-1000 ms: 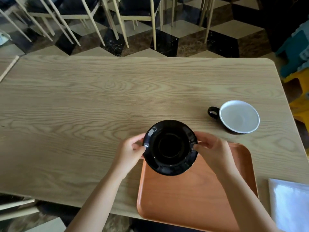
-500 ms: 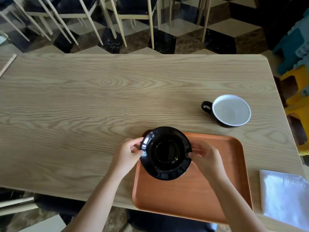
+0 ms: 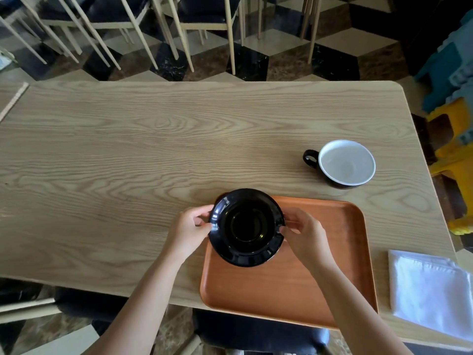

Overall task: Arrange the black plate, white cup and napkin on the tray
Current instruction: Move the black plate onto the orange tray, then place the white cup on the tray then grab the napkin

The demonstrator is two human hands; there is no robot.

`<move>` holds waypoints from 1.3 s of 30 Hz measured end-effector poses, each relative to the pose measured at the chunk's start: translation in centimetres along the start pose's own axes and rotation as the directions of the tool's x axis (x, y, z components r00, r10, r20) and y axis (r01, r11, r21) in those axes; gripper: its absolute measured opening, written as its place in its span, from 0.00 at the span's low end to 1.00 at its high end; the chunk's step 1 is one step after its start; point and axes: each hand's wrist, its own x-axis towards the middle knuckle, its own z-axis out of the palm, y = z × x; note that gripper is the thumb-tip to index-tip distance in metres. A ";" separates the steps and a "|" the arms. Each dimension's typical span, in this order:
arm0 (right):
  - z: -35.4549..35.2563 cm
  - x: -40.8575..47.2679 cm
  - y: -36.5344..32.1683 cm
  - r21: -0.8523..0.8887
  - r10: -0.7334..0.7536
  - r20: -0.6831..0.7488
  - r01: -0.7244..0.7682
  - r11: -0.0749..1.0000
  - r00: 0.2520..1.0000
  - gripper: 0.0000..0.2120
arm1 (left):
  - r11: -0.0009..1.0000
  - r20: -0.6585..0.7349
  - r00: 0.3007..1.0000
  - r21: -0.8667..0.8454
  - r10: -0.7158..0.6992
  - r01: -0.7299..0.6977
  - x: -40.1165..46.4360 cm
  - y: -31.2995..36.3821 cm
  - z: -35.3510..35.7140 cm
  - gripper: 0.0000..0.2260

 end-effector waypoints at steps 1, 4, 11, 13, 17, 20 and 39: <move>-0.1 0.0 -0.1 -0.013 -0.003 0.008 0.003 1.000 1.000 0.16 | 1.000 0.002 1.000 -0.002 -0.005 0.005 0.0 0.1 0.0 0.22; -0.4 0.1 -0.4 -0.051 0.011 0.042 -0.009 0.999 0.999 0.16 | 0.998 -0.004 1.000 0.058 0.008 -0.008 -0.1 0.5 -0.1 0.21; -1.8 0.3 -1.4 -0.206 -0.018 0.158 0.051 0.977 0.987 0.13 | 0.945 -0.025 0.996 0.319 0.088 -0.076 -0.7 1.5 -0.1 0.18; -2.7 0.3 -1.9 -0.274 -0.061 0.128 0.094 0.957 0.990 0.12 | 0.920 -0.040 0.984 0.362 0.176 -0.150 -1.0 2.7 0.2 0.16; -6.2 0.3 -3.2 -0.356 -0.278 -0.073 0.235 0.904 0.958 0.12 | 0.811 -0.045 0.877 0.407 0.478 -0.421 -1.2 7.0 2.2 0.14; -9.4 1.6 -2.9 -0.597 -0.456 -0.146 0.290 0.748 0.878 0.20 | 0.594 0.026 0.698 0.503 0.716 -0.628 0.1 11.1 4.5 0.17; -15.5 7.8 1.2 -0.683 -0.300 0.024 0.235 0.691 0.954 0.31 | 0.440 0.308 0.689 0.585 0.656 -0.681 7.2 16.7 12.9 0.26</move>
